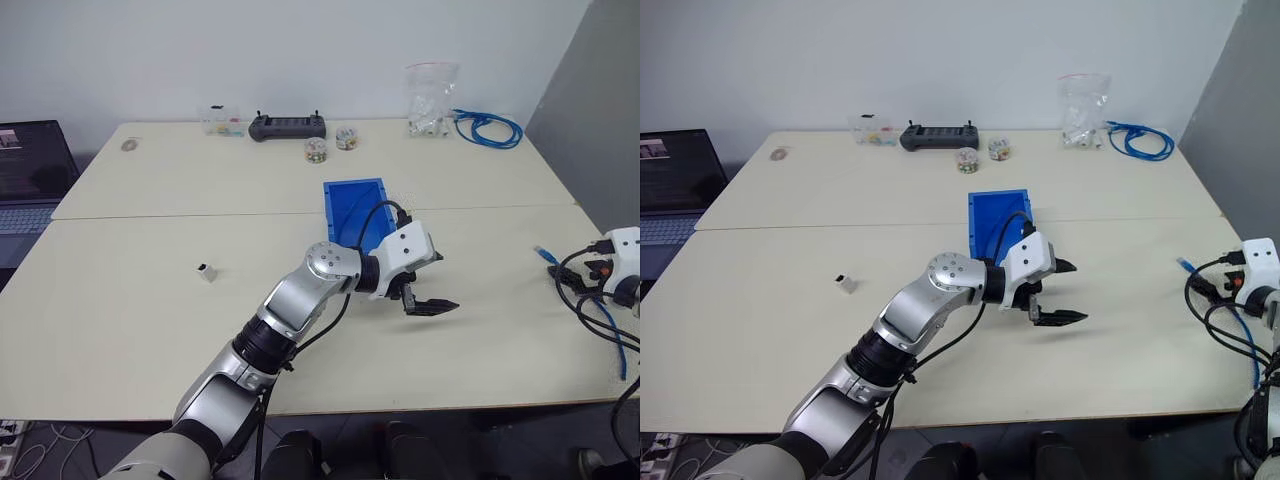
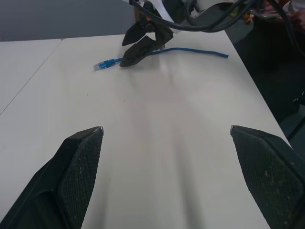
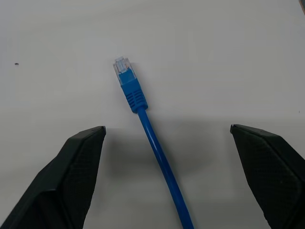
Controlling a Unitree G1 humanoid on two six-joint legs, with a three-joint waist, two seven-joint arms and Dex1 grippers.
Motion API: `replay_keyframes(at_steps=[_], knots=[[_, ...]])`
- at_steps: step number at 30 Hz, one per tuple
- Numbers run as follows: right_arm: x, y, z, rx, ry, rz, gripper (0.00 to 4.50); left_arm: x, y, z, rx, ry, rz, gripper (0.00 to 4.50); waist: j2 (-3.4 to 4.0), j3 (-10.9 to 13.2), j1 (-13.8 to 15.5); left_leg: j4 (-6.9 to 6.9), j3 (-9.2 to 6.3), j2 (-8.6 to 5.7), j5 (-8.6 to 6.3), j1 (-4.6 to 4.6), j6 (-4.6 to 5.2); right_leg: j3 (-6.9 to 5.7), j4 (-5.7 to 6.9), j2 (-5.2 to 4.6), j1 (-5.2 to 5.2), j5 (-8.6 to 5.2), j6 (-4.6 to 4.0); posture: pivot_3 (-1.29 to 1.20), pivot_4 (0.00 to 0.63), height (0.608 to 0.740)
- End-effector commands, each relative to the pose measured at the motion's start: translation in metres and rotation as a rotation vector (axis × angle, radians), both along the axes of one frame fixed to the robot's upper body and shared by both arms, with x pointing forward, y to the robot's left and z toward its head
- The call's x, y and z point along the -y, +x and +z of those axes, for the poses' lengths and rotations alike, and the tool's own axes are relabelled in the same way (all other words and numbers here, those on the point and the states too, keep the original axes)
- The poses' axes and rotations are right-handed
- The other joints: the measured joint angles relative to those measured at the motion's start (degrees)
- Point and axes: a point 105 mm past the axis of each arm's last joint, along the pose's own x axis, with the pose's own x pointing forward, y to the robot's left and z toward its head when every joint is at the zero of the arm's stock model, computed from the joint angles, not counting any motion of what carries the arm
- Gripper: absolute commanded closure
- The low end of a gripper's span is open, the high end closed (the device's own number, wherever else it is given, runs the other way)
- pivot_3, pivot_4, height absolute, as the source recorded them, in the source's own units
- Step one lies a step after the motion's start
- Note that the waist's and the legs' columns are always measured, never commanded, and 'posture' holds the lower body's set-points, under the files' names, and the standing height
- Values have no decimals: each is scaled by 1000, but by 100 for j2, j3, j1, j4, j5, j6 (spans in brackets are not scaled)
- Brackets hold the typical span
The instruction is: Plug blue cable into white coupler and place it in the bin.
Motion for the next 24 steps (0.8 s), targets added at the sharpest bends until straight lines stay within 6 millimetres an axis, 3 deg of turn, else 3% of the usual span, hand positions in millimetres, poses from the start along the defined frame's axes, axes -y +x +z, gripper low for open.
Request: replay_keyframes(at_steps=[1,10,15,19,24], knots=[[2,0,11,11,10,38,1129,2,0,12,47,-17,-17,0,0,0,1,0,1,-1,0,0,0,1,0,0,0,1,1,0,150,740],[-3,-3,12,-5,30,102,3087,0,-1,11,28,-14,-26,0,1,0,-10,2,7,-2,0,1,0,8,0,-2,0,5,8,0,150,740],[-1,-3,16,32,-8,109,4395,-1,-2,4,19,9,-36,0,1,0,-10,2,8,-2,0,2,-1,10,0,-4,0,5,9,0,150,740],[-5,0,28,93,-7,158,4457,-3,-1,5,34,-2,-28,0,1,0,-9,2,8,-2,0,2,-1,10,0,-4,0,5,9,0,150,740],[-32,-3,51,183,-93,369,4457,-26,-1,10,43,-73,9,0,1,-1,-21,2,9,1,0,3,-1,12,0,-9,-1,5,10,0,150,740]])
